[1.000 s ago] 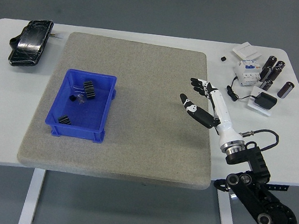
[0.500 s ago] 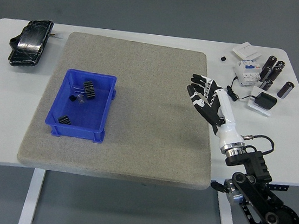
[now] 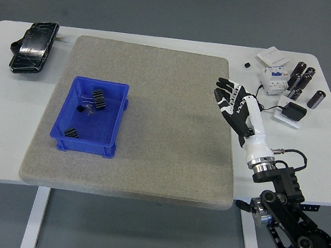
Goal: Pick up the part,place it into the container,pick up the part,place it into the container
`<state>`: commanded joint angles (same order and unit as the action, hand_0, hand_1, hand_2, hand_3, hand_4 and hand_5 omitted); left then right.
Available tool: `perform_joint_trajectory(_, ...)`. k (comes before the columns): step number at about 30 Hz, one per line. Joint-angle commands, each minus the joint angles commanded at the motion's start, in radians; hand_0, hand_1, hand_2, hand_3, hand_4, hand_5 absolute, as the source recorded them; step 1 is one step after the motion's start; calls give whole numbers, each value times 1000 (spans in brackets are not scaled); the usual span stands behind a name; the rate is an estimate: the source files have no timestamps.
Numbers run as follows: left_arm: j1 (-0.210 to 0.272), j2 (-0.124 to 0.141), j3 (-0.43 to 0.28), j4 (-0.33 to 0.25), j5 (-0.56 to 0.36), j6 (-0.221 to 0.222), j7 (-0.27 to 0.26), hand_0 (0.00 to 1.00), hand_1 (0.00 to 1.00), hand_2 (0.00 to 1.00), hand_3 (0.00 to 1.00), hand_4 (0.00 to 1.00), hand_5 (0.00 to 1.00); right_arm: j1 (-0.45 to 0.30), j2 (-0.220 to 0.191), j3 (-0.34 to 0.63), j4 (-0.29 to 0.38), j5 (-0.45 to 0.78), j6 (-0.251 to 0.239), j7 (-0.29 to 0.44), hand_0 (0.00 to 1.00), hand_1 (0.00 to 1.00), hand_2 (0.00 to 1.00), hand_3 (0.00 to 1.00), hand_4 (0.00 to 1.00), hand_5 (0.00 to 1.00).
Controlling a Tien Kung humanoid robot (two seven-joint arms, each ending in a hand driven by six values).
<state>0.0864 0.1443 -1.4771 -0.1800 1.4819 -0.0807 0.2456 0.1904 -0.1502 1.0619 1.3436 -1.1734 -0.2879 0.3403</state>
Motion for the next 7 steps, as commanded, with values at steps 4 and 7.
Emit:
perform_joint_trajectory(4, 1, -1, 0, 0, 0, 0, 0, 674, 646, 617, 605, 688, 610, -9, 0, 10, 12, 8, 0, 3, 833, 770, 765, 739, 825, 536)
perform_joint_trajectory(7, 1, -3, 0, 0, -1, 0, -1, 673, 646, 617, 606, 688, 609, -13, -1, 23, 25, 8, -1, 4, 834, 766, 764, 741, 837, 554)
